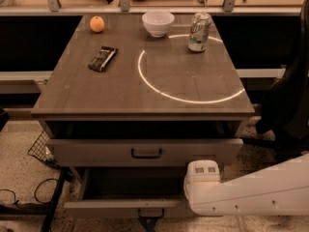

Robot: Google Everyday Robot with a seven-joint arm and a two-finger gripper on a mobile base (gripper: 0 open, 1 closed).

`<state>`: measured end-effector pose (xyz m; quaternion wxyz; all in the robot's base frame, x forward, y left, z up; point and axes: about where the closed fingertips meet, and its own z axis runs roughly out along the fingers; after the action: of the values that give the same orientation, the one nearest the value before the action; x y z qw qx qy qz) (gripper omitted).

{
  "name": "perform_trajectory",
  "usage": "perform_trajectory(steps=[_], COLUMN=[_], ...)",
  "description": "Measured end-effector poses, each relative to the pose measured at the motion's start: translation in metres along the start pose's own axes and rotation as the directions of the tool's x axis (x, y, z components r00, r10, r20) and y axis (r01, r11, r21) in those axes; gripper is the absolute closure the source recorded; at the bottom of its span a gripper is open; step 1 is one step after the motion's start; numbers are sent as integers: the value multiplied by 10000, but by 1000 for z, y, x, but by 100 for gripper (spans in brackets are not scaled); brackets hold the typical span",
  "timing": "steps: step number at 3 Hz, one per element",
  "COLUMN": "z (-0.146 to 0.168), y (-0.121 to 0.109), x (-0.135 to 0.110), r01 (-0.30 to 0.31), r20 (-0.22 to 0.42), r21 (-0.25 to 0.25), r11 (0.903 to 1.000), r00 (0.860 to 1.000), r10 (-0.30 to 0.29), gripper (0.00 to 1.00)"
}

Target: Open middle drawer

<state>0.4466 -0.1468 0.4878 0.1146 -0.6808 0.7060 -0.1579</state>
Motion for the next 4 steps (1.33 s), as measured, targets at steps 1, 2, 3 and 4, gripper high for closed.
perform_trajectory(steps=[1,2,3,4], z=[13,27,41,54], y=[-4,-9,-10,-3], x=[-5,-6,-3,8], r01=[133,279,311,87], r20=[179,281,277,372], r21=[-32,-94,-239,-630], r11=[9999,9996,9992,9980], r00=[9998,9992,9992,9993], r10=[-133,-276,-305,-63], gripper=[100,100,100,100])
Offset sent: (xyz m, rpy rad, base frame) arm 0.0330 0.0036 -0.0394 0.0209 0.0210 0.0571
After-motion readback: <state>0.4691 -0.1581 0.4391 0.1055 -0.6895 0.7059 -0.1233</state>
